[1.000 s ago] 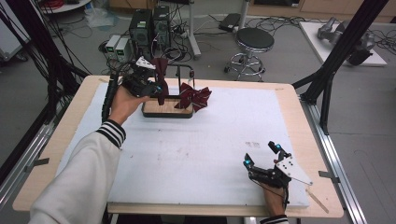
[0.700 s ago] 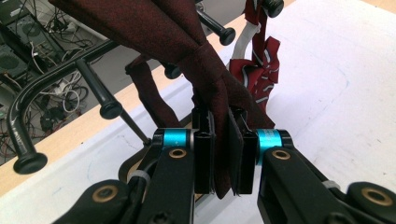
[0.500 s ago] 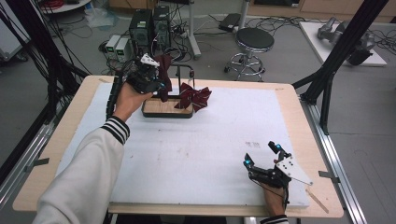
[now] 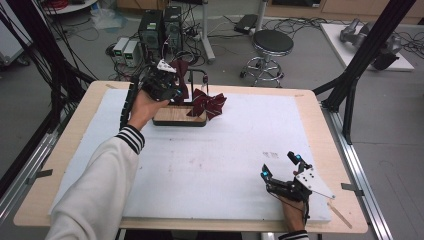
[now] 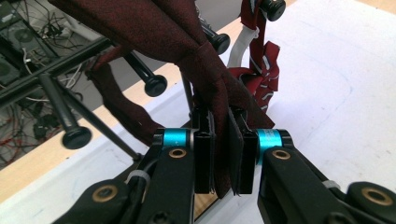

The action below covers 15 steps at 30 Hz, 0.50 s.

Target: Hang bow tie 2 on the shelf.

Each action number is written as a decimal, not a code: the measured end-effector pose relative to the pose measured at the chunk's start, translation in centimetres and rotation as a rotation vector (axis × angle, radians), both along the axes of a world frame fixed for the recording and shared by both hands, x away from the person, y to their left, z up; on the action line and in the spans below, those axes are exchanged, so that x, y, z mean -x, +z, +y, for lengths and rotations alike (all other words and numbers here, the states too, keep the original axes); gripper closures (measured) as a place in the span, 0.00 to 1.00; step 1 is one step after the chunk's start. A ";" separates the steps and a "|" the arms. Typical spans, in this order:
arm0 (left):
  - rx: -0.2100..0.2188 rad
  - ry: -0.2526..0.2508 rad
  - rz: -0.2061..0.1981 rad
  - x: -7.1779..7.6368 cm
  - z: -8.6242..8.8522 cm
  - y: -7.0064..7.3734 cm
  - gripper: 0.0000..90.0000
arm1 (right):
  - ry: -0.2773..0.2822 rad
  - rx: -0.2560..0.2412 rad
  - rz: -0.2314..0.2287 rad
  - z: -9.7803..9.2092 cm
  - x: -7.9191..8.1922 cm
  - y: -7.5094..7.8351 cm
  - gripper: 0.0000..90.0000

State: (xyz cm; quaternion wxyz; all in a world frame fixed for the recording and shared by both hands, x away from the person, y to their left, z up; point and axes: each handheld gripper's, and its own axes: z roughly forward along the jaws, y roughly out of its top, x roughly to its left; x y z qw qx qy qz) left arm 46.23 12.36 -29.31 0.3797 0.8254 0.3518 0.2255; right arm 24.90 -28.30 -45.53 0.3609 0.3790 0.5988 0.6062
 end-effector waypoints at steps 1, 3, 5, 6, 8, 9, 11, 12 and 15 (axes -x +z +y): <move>-0.001 -0.005 0.000 0.0 -0.1 -0.1 0.91 | 0.001 0.001 0.001 0.0 0.0 0.0 0.01; -0.007 -0.008 0.001 -0.1 -0.3 -0.3 0.91 | 0.000 0.003 -0.001 0.0 0.0 0.0 0.01; -0.011 -0.006 0.002 -0.2 -0.4 -0.5 0.91 | -0.001 0.002 0.001 0.0 0.0 0.0 0.01; -0.014 -0.002 0.001 -0.3 -0.5 -0.7 0.91 | 0.000 0.000 -0.001 0.0 0.0 0.0 0.01; -0.012 0.002 0.003 -0.4 -0.6 -0.9 0.91 | -0.001 0.004 -0.004 0.0 0.0 0.0 0.01; -0.007 0.006 0.002 -0.4 -0.5 -1.1 0.91 | -0.001 0.004 -0.004 0.0 0.0 0.0 0.01; -0.011 0.014 0.009 -0.4 -0.5 -1.5 0.91 | -0.001 0.005 -0.003 0.0 0.0 0.0 0.01; -0.013 0.017 0.012 -0.5 -0.5 -1.8 0.91 | -0.001 0.004 -0.002 0.0 0.0 0.0 0.01; -0.018 0.026 0.014 -0.7 -0.5 -2.4 0.91 | -0.002 0.004 -0.004 0.0 0.0 0.0 0.01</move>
